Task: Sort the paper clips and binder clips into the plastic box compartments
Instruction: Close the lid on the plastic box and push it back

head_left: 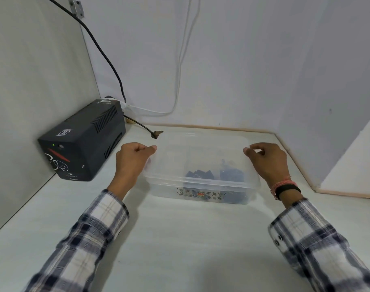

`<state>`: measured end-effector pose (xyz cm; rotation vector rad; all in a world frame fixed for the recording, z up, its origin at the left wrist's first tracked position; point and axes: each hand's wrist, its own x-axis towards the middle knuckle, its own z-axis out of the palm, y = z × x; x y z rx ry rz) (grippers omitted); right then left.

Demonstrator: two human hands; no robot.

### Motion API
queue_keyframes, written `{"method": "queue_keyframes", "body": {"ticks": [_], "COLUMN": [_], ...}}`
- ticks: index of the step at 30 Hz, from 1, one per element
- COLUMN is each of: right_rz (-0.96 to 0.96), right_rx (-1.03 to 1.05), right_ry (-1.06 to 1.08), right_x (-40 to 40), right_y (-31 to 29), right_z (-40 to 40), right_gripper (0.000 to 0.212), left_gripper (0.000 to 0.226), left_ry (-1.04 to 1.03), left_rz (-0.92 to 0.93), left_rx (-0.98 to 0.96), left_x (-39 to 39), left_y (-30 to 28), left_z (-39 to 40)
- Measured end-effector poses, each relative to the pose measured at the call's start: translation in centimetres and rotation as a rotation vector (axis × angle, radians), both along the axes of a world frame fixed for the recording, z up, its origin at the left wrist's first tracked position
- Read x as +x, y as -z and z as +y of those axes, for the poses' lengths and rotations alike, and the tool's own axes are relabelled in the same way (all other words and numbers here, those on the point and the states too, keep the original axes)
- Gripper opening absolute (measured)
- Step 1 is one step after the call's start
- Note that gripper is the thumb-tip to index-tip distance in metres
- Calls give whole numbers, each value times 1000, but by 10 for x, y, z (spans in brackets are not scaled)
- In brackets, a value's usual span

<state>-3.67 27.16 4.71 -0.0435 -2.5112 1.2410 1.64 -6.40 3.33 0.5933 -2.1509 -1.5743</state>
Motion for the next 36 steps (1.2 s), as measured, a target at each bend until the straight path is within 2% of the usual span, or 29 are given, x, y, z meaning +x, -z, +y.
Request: {"method": "queue_keyframes", "body": {"ticks": [6, 11, 15, 18, 22, 25, 29, 36], "right_rz": [-38, -102, -157, -211, -253, -268, -225, -221], "right_rx": [15, -44, -57, -88, -111, -123, -84, -129], "right_ry": [-17, -23, -49, -75, -98, -100, -28, -11], "right_x": [-7, -16, -21, -29, -43, -58, -74, -81], "right_y": [4, 2, 2, 2, 4, 5, 10, 14], "right_z": [5, 11, 13, 13, 4, -6, -11, -12], "right_gripper": [26, 8, 11, 15, 39, 39, 40, 36], "left_gripper": [36, 31, 28, 37, 37, 35, 46, 34], "left_ry": [22, 108, 156, 172, 179, 182, 158, 196], "left_rz": [-21, -132, -186, -212, -190, -181, -162, -171], "left_rx": [16, 74, 54, 40, 88, 159, 252, 257], "left_x": [-9, -19, -26, -36, -57, -73, -85, -89], "left_y": [6, -5, -8, -6, -12, -17, -14, -7], "left_z": [1, -4, -8, -11, -6, -2, 0, -1]}}
